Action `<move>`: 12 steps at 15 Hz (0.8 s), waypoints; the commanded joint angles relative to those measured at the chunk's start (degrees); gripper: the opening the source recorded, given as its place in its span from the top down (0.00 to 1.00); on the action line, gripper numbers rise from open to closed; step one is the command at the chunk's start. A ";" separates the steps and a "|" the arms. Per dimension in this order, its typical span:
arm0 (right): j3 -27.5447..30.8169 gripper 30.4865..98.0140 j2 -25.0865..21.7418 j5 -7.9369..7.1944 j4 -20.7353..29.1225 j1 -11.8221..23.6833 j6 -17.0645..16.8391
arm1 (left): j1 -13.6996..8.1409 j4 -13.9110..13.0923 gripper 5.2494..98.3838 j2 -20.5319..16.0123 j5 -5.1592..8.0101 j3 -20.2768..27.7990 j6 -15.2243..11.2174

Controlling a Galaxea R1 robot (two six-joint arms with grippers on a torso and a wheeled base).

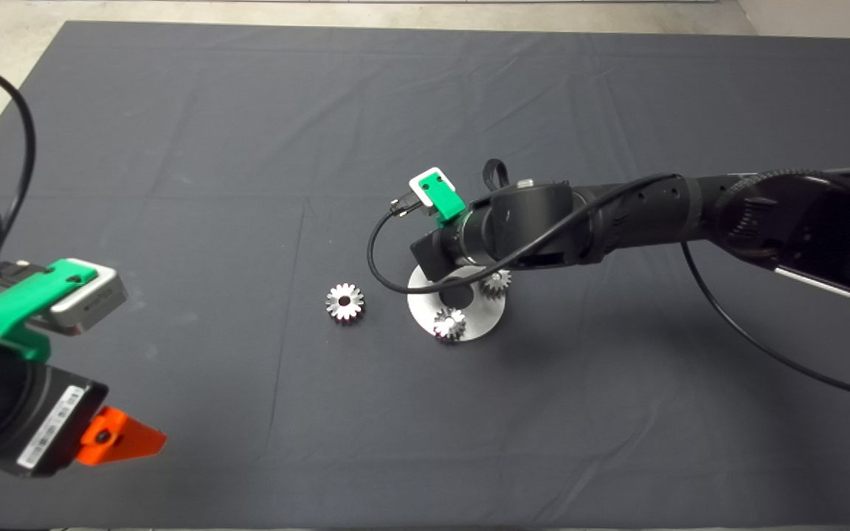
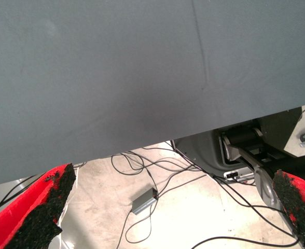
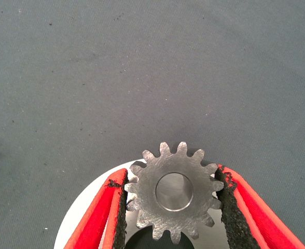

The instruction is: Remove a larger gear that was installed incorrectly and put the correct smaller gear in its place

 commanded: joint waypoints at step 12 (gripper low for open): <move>2.82 0.85 0.42 -0.71 -1.16 -0.15 0.93 | -0.70 -1.24 0.01 0.10 0.14 0.86 0.00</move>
